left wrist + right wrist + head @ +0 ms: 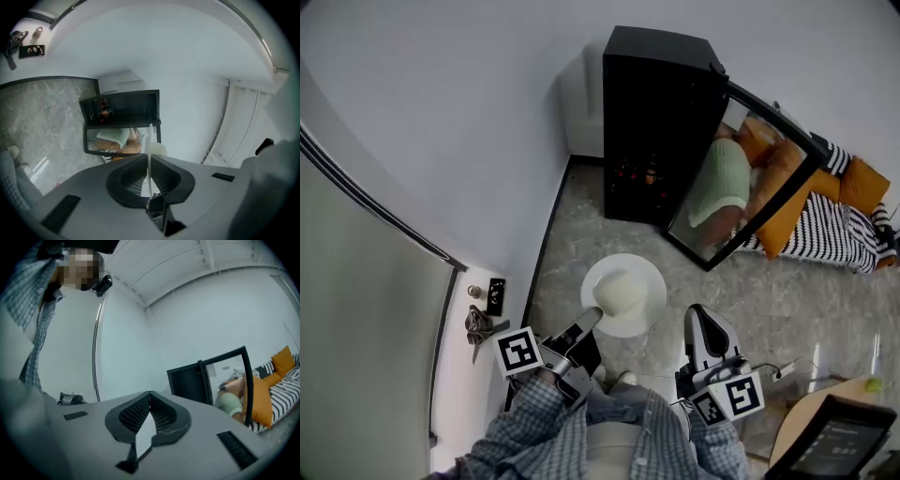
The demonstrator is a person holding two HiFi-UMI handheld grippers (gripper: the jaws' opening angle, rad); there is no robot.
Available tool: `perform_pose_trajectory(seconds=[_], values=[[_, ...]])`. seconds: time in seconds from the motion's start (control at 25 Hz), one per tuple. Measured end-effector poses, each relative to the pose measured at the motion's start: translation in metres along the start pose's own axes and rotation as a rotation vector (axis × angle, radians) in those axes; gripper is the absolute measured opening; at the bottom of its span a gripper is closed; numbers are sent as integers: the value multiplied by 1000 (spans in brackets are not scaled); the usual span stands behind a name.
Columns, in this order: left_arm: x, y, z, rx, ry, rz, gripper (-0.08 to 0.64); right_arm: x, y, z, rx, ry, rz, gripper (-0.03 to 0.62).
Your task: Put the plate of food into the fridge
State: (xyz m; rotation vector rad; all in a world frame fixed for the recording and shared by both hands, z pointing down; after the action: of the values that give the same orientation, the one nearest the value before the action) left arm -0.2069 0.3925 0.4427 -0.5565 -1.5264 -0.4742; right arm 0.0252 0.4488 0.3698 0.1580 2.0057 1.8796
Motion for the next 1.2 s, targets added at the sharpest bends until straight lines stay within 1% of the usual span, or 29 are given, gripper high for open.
perform_pose_trajectory(seconds=[0.04, 0.24, 0.32, 0.4, 0.52, 0.64, 0.8, 0.92, 1.12, 1.2], values=[[0, -1, 0, 1, 0, 0, 17, -2, 3, -1, 11, -1, -58, 8], [-3, -3, 2, 8, 0, 7, 17, -3, 23, -8, 59, -19, -413, 8], [-4, -5, 2, 13, 0, 8, 17, -1, 28, -12, 66, -25, -523, 8], [-5, -7, 3, 17, 0, 9, 17, 0, 34, -15, 80, -16, -599, 9], [-6, -8, 3, 21, -2, 7, 17, 2, 43, -18, 111, 1, -664, 19], [-6, -8, 1, 26, -2, 1, 17, 5, 49, -19, 114, -2, -733, 72], [-7, -10, 1, 36, 3, 5, 17, 13, 53, -24, 118, -29, -811, 80], [-10, -11, 1, 48, 4, 3, 17, 20, 53, -29, 133, -60, -820, 80], [-14, -12, 1, 58, 2, 17, 17, 26, 50, -31, 121, -62, -823, 78], [-14, -14, 1, 63, 2, 19, 17, 26, 50, -31, 117, -64, -846, 77]])
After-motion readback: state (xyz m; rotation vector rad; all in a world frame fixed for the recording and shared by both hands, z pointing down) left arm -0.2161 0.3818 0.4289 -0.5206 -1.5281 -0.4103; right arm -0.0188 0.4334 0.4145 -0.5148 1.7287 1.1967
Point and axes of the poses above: the fingertips, and each gripper's own axes: z backward along the fingers, x to its left, y out of its underside, the point moved 7 cm from there along z, backward along the fingers, and after that the axes turned 2 degrees about z, right-handed, at the moved point
